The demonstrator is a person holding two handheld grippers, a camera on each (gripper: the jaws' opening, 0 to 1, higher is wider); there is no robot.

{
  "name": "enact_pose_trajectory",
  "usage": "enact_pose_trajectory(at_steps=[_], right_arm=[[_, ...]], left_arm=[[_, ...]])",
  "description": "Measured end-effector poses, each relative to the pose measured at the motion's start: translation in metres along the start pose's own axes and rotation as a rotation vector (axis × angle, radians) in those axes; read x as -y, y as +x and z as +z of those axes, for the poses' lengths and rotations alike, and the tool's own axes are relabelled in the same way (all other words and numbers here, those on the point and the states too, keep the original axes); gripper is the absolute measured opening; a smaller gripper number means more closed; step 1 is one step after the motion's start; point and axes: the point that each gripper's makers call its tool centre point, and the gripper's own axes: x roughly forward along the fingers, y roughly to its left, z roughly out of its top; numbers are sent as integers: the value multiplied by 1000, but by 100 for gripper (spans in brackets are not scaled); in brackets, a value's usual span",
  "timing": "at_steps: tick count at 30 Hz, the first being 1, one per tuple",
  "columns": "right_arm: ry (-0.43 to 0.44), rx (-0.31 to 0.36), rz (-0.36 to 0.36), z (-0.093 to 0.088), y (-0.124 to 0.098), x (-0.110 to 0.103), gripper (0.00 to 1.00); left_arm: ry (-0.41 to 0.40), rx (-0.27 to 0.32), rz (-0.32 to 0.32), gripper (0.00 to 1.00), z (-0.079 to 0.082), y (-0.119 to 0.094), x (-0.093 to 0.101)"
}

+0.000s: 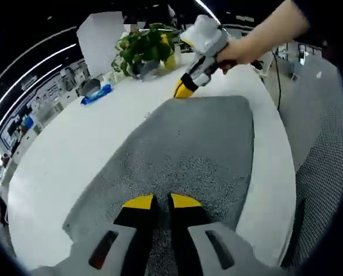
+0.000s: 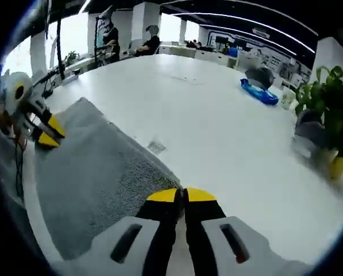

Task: Fold the towel on the table until its edges align and the towel forms a compact rectangular stack.

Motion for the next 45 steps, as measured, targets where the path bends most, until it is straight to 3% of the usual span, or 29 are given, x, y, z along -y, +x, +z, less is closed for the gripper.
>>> enact_pose_trajectory(at_steps=[2, 3, 4, 6, 8, 12, 14, 16, 17, 18, 19, 20, 21, 23, 24, 26, 28, 30, 33, 37, 39, 41, 43, 45], right_arm=[[195, 44, 48, 3, -8, 1, 5], [297, 100, 90, 10, -16, 0, 8], [330, 144, 98, 16, -21, 1, 13], [240, 159, 116, 22, -36, -5, 20], [91, 172, 143, 27, -51, -22, 17], [-176, 49, 130, 0, -61, -52, 14], [-187, 32, 167, -9, -60, -70, 13], [-258, -44, 172, -27, -54, -85, 3], [-373, -187, 181, -51, -49, -89, 0], [-433, -277, 158, -66, -45, -87, 0], [-516, -164, 113, -48, -39, -89, 0], [-587, -224, 119, -54, -42, -85, 0], [-592, -261, 125, -57, -44, -85, 0], [-613, -310, 135, -57, -42, -85, 0], [-580, -318, 126, -55, -40, -84, 0], [-509, -315, 81, -56, -40, -82, 0], [-523, -287, 55, -56, -40, -83, 0], [-566, -229, 9, -55, -40, -83, 0], [-644, -166, -28, -55, -41, -86, 0], [-550, -184, -26, -54, -39, -84, 0], [-568, -160, -47, -55, -39, -85, 0], [-646, -161, -63, -54, -38, -86, 0], [-640, -190, -64, -53, -37, -88, 0], [-634, -201, -72, -54, -37, -88, 0]], left_arm=[[45, -25, 27, 4, 0, 0, 0], [6, -24, 29, 4, 0, 1, 0], [-12, -23, 30, 4, -1, 0, -1], [-68, 3, 25, 4, -1, 0, -3], [-96, 35, 18, 4, -2, -1, -4], [-160, 61, 10, 4, -2, -2, -5], [-155, 63, 16, 4, -2, -1, -4], [-151, 64, 24, 4, -2, -1, -3], [-156, 67, 28, 4, -1, -2, -4], [-180, 71, 27, 4, -1, -2, -5], [-269, 88, 1, 5, 0, -2, -2], [-341, 88, 5, 5, -1, -3, -4], [-398, 113, 0, 5, -2, -3, -5], [-412, 141, -5, 5, -2, -4, -6], [-417, 138, -9, 6, -2, -4, -7], [-495, 137, -19, 8, 0, -4, -8], [-560, 161, -17, 12, 7, -7, -10], [-468, 199, -20, 20, 23, -9, -9], [-280, 173, -89, 22, 41, -8, 16], [-38, 127, -225, 20, 56, 0, 71], [29, 97, -234, 17, 55, 3, 81], [69, 99, -193, 14, 54, 5, 78], [0, 89, -191, 13, 51, 3, 77], [11, 95, -197, 12, 50, 3, 76]])
